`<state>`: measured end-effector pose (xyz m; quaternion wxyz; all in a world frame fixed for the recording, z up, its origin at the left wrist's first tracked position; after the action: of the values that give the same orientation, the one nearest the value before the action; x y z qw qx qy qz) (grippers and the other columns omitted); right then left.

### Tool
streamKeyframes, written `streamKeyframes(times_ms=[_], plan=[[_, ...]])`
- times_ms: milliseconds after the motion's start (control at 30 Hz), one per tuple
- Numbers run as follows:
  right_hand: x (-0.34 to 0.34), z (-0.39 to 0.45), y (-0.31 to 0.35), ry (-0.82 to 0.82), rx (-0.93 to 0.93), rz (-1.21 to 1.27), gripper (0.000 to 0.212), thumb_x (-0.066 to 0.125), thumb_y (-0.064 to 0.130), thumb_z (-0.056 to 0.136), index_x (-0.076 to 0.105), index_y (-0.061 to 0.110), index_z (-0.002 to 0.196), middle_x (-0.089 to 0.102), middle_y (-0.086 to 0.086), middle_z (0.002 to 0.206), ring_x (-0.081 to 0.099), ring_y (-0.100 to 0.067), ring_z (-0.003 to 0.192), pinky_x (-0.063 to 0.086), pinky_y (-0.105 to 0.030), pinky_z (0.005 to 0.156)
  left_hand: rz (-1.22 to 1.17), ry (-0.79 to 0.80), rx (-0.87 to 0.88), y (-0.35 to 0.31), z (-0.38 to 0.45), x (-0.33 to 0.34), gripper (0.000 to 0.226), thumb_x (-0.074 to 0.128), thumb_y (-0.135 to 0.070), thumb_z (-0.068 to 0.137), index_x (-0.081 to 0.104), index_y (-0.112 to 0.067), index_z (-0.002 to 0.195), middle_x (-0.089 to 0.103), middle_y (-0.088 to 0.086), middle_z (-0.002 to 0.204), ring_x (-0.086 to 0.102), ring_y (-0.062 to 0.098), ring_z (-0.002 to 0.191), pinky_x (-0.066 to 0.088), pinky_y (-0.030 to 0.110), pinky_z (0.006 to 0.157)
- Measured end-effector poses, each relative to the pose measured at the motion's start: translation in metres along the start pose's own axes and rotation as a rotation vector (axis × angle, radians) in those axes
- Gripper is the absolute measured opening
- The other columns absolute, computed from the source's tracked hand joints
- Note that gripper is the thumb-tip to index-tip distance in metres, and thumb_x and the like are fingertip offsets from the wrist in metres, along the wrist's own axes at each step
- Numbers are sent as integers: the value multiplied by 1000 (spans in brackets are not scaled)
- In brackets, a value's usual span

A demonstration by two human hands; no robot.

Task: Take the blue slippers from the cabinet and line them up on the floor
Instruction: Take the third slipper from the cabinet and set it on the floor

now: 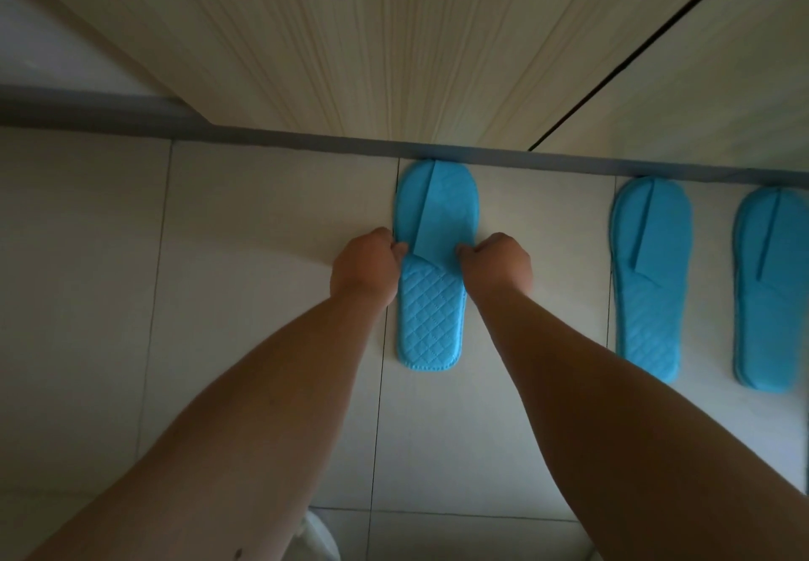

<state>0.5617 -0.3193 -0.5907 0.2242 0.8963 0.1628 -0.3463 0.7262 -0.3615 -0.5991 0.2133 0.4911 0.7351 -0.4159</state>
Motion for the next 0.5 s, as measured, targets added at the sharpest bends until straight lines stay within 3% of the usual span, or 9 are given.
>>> streamKeyframes(times_ms=[167,367,500], plan=[[-1,-3,2,0,11,14,31,59,36,89,61,11,107,65,-7,97,60,-25,79,43,-31,63,2,41,-14,-5,1,-9,28,48,-32,97,56,-6,103,66,14,99,61,31,89,48,37,74],[-20,-21,9,-80,-14,-14,34,51,37,94,59,7,108,63,-7,95,56,-23,78,41,-31,65,52,-3,13,-10,-16,-42,28,43,-31,99,55,-6,104,66,14,96,60,28,83,48,36,71],[-57,-68,18,-117,-170,-79,36,45,35,97,59,10,120,60,-8,117,54,-21,94,46,-33,77,281,-5,157,-29,-59,-79,31,39,-32,99,54,-7,110,63,14,102,60,29,89,46,37,72]])
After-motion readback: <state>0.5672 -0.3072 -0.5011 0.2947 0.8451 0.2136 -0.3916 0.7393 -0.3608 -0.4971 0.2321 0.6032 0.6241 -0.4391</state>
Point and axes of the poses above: each hand's wrist, its own z-axis towards the middle knuckle, its own x-axis out of the palm, y = z × x, the point moved 3 cm from there along z, towards the middle knuckle
